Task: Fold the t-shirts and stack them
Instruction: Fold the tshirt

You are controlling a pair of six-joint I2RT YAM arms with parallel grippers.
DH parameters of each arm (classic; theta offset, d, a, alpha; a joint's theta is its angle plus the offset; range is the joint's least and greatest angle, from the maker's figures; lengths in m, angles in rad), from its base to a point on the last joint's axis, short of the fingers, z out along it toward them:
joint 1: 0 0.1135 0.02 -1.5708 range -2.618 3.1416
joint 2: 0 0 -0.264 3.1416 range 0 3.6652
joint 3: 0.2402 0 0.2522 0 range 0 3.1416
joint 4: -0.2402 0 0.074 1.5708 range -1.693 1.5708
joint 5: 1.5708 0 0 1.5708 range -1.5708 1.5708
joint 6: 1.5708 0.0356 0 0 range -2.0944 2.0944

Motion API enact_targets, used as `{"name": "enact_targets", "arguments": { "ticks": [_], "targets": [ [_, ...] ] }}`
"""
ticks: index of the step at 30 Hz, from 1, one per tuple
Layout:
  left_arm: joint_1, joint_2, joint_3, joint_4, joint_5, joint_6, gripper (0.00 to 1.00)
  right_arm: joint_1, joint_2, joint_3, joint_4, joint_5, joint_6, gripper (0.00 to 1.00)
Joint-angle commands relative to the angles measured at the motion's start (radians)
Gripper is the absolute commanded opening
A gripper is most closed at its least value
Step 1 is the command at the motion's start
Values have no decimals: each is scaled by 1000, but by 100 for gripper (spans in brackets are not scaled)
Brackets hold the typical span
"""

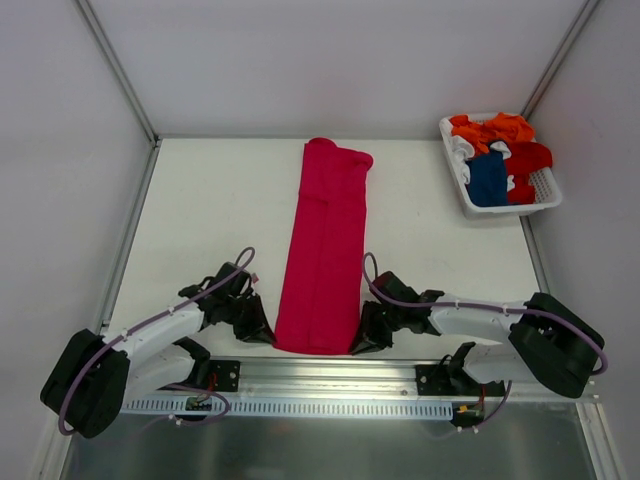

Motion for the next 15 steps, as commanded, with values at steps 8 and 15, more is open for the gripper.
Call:
{"name": "enact_targets", "arguments": {
  "ticks": [8, 15],
  "targets": [
    [-5, -56, 27, 21, -15, 42, 0, 5, -28, 104, -126, 80, -71, 1],
    [-5, -94, 165, -45, -34, 39, 0, -10, -150, 189, -155, 166, -92, 0]
  ]
}}
